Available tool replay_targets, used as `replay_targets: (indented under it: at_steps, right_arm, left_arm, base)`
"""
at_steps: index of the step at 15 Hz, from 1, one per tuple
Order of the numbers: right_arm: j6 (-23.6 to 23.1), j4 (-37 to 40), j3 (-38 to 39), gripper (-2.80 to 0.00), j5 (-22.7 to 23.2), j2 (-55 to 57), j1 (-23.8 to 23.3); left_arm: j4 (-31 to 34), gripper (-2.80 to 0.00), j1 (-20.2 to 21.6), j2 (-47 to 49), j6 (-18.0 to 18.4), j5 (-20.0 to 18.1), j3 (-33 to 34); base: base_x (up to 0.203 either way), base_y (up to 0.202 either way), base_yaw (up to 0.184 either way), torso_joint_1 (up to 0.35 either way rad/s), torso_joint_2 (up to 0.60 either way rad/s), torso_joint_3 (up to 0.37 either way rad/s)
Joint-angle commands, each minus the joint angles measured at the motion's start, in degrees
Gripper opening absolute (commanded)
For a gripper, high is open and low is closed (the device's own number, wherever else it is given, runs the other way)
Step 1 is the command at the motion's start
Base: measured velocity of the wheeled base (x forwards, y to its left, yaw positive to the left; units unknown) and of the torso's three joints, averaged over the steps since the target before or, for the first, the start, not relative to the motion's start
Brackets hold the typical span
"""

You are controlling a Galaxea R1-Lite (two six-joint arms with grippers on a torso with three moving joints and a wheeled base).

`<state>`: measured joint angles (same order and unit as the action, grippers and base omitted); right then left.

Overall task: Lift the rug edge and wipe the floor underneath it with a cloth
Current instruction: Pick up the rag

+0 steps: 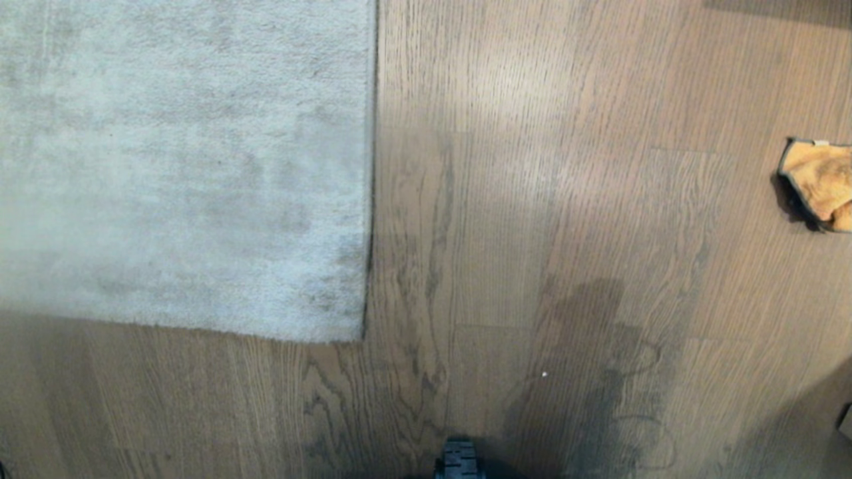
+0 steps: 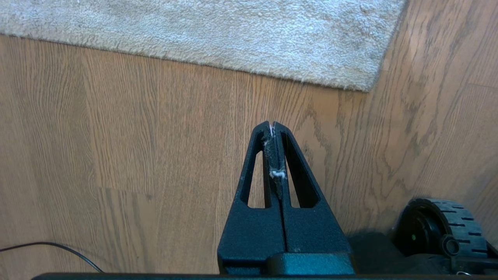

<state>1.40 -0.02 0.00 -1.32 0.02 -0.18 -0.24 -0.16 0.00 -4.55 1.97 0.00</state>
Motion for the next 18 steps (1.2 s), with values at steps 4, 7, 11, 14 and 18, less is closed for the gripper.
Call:
replay_targets:
  at_steps: [4, 7, 11, 14, 18]
  right_arm:
    - [0.00, -0.04, 0.00, -2.80, 0.00, -0.02, 0.01]
    - [0.00, -0.04, 0.00, -2.80, 0.00, -0.02, 0.01]
    - [0.00, -0.06, 0.00, -2.80, 0.00, -0.02, 0.01]
    - [-1.09, 0.02, 0.00, -2.80, 0.17, -0.02, 0.01]
    - [-1.72, 0.11, 0.00, -2.80, 0.26, -0.02, 0.01]
  left_arm:
    - [0.07, -2.80, -0.02, 0.00, -0.02, 0.05, 0.00]
    - [0.07, -2.80, -0.02, 0.00, -0.02, 0.05, 0.00]
    - [0.07, -2.80, -0.02, 0.00, -0.02, 0.05, 0.00]
    - [0.07, -2.80, -0.02, 0.00, -0.02, 0.05, 0.00]
    - [0.07, -2.80, -0.02, 0.00, -0.02, 0.05, 0.00]
  base:
    - [0.000, 0.000, 0.000, 0.000, 0.00, 0.000]
    - [0.000, 0.000, 0.000, 0.000, 0.00, 0.000]
    - [0.000, 0.000, 0.000, 0.000, 0.00, 0.000]
    - [0.000, 0.000, 0.000, 0.000, 0.00, 0.000]
    - [0.000, 0.000, 0.000, 0.000, 0.00, 0.000]
